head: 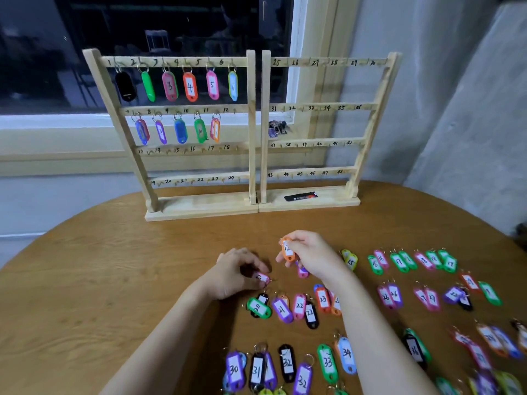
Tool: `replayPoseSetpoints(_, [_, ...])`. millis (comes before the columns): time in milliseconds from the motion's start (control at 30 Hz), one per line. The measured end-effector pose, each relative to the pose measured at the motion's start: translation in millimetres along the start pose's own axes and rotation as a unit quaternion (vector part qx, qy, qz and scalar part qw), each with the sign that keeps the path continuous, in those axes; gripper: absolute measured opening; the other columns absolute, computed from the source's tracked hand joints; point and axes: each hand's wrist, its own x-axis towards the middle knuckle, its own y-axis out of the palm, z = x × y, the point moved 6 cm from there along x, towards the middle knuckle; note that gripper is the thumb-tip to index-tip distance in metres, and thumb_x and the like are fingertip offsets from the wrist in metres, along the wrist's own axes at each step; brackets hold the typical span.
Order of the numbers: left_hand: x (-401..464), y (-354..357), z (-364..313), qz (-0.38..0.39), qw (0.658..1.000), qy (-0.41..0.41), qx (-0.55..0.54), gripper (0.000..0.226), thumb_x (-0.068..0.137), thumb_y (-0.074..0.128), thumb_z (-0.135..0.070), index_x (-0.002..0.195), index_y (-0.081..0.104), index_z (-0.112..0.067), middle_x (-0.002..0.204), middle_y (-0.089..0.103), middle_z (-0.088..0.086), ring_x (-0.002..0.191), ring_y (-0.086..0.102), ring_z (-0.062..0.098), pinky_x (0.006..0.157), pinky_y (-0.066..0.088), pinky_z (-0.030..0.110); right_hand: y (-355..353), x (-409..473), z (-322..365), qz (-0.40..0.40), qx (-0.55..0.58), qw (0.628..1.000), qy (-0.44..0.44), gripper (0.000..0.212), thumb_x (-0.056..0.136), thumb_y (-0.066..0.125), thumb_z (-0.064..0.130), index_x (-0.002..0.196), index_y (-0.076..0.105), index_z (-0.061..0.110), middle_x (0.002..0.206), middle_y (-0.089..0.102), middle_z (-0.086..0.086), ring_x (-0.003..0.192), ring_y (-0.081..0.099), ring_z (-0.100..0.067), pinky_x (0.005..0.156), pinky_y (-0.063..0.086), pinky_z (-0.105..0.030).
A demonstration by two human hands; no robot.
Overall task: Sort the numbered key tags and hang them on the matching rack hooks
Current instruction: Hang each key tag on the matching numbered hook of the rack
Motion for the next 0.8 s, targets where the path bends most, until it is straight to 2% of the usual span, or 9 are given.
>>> replayPoseSetpoints(100, [0, 1, -5, -0.003, 1.000, 0.007, 0.021, 0.019, 0.082, 0.080, -0.041, 0.098, 0.071, -0.040, 0.107, 0.055, -0.018, 0.112, 0.044, 0.011, 0.101, 0.026, 0.036, -1, 1, -3, -0.012, 0.028, 0.999, -0.007, 0.023, 0.108, 0.044, 0.017, 0.111, 0.067, 0.015, 0.083, 0.078, 0.000, 0.069, 0.064, -0.009, 0.061, 0.043, -0.026])
replayPoseSetpoints(267, [-1, 1, -8, 0.006, 1.000, -0.006, 0.027, 0.015, 0.082, 0.079, -0.040, 0.090, 0.069, -0.033, 0.104, 0.058, -0.015, 0.109, 0.047, 0.013, 0.104, 0.030, 0.043, 0, -3, -4, -0.007, 0.036, 0.999, -0.021, 0.018, 0.104, 0.056, 0.020, 0.100, 0.073, 0.017, 0.084, 0.077, 0.003, 0.071, 0.065, -0.005, 0.067, 0.047, -0.027])
replayPoseSetpoints(400, [-4, 0, -6, -0.026, 0.999, -0.037, -0.026, 0.010, 0.084, 0.077, -0.036, 0.083, 0.068, -0.032, 0.087, 0.070, -0.019, 0.096, 0.061, 0.006, 0.102, 0.040, 0.048, -4, -6, -1, -0.006, 0.036, 0.999, -0.023, 0.017, 0.103, 0.056, 0.017, 0.099, 0.072, 0.017, 0.085, 0.077, 0.003, 0.072, 0.065, -0.006, 0.067, 0.048, -0.024])
replayPoseSetpoints(500, [-8, -2, -7, -0.054, 0.995, -0.054, -0.070, 0.002, 0.087, 0.077, -0.026, 0.086, 0.075, -0.026, 0.085, 0.074, -0.013, 0.084, 0.067, 0.003, 0.091, 0.052, 0.034, -8, -5, 2, -0.017, 0.047, 0.998, -0.027, 0.019, 0.105, 0.052, 0.016, 0.100, 0.070, 0.013, 0.080, 0.076, 0.001, 0.069, 0.063, -0.007, 0.063, 0.046, -0.019])
replayPoseSetpoints(600, [-8, -12, -13, -0.095, 0.988, -0.053, -0.106, 0.006, 0.089, 0.076, -0.020, 0.084, 0.076, -0.022, 0.080, 0.074, -0.009, 0.074, 0.065, -0.001, 0.074, 0.049, 0.017, -12, -3, 10, -0.030, 0.031, 0.998, -0.038, 0.021, 0.106, 0.050, 0.017, 0.102, 0.069, 0.010, 0.079, 0.073, 0.000, 0.067, 0.063, -0.007, 0.058, 0.045, -0.011])
replayPoseSetpoints(700, [-6, -30, -24, -0.136, 0.979, -0.044, -0.145, 0.011, 0.093, 0.072, -0.019, 0.082, 0.073, -0.017, 0.069, 0.069, -0.006, 0.062, 0.058, 0.000, 0.064, 0.046, 0.014, -14, 2, 23, -0.040, 0.037, 0.997, -0.062, 0.020, 0.106, 0.050, 0.017, 0.100, 0.068, 0.010, 0.077, 0.071, 0.000, 0.066, 0.063, -0.009, 0.056, 0.044, -0.011])
replayPoseSetpoints(800, [2, -57, -42, -0.163, 0.973, -0.008, -0.163, 0.012, 0.095, 0.069, -0.017, 0.086, 0.072, -0.011, 0.068, 0.068, -0.004, 0.062, 0.058, 0.003, 0.064, 0.047, 0.016, -14, 10, 42, -0.052, 0.045, 0.993, -0.101, 0.020, 0.105, 0.051, 0.017, 0.098, 0.068, 0.011, 0.075, 0.072, 0.001, 0.065, 0.062, -0.010, 0.057, 0.043, -0.013])
